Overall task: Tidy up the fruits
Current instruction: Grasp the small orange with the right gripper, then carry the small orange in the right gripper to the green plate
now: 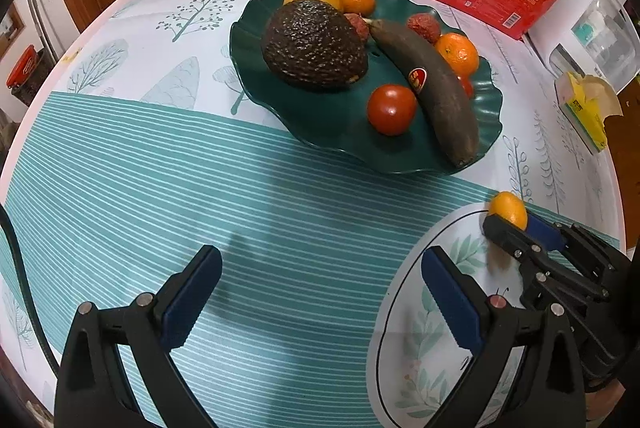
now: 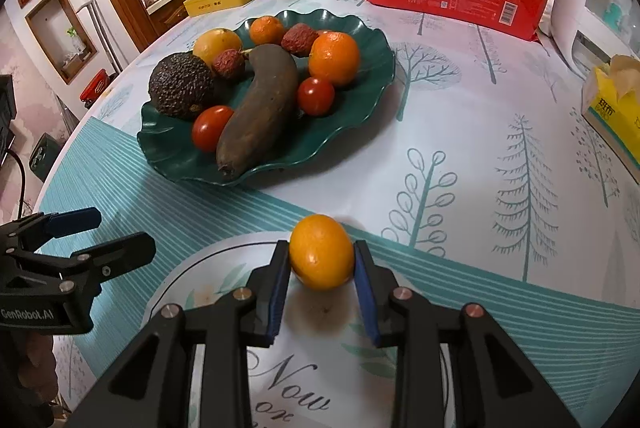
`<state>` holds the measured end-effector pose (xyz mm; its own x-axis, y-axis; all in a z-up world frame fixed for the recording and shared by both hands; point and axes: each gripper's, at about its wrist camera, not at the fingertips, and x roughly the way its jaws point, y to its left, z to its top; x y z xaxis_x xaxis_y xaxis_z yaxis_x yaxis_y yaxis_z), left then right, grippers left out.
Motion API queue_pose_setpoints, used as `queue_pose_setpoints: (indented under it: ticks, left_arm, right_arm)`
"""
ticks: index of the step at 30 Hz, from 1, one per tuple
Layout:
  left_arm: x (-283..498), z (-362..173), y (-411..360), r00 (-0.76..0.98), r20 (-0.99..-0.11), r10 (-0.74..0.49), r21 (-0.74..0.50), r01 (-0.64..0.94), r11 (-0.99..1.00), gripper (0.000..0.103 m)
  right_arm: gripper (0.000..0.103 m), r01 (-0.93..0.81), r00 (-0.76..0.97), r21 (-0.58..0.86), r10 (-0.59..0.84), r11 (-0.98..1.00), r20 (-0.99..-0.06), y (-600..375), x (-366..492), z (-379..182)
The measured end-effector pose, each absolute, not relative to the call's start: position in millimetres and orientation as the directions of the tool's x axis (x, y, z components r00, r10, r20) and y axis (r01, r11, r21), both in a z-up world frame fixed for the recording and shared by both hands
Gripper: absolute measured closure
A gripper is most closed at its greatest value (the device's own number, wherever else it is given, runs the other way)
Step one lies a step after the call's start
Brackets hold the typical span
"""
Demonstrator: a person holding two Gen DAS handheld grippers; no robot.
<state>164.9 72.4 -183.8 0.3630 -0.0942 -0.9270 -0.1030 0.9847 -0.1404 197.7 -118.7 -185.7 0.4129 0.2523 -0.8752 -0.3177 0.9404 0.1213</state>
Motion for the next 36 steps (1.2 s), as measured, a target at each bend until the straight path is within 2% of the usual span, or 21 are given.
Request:
queue_pose_setpoints:
  ticks: [14, 20, 26, 31, 36]
  left_arm:
    - [154.8, -152.9, 77.9, 0.395, -0.914, -0.093, -0.14, -0.092, 0.986, 0.003]
    - [161.0, -110.1, 91.0, 0.455, -0.889, -0.059, -0.11, -0.086, 0.99, 0.003]
    - [173.1, -60.4, 110.7, 0.499, -0.859, -0.11, -0.157, -0.053, 0.986, 0.003]
    - [186.2, -16.1, 123.0, 0.58, -0.813, -0.057, -0.099, -0.041, 0.994, 0.003]
    - [204.5, 12.4, 139.4, 0.632, -0.774, -0.015, -0.083, -0.078, 0.994, 0.001]
  right_arm:
    - [0.072, -0.347, 0.388, 0.149, 0.287, 0.926, -0.876, -98.9, 181.9, -162.0]
    - [0.072, -0.353, 0.449, 0.13, 0.289, 0.927, -0.846, -91.4, 182.3, -112.7]
    - [0.072, -0.383, 0.542, 0.074, 0.289, 0.921, -0.789, -74.6, 187.0, -48.0]
    - [0.072, -0.396, 0.628, 0.043, 0.305, 0.917, -0.716, -58.7, 200.5, 8.3]
    - [0.072, -0.379, 0.69, 0.025, 0.3, 0.925, -0.658, -46.1, 223.0, 36.6]
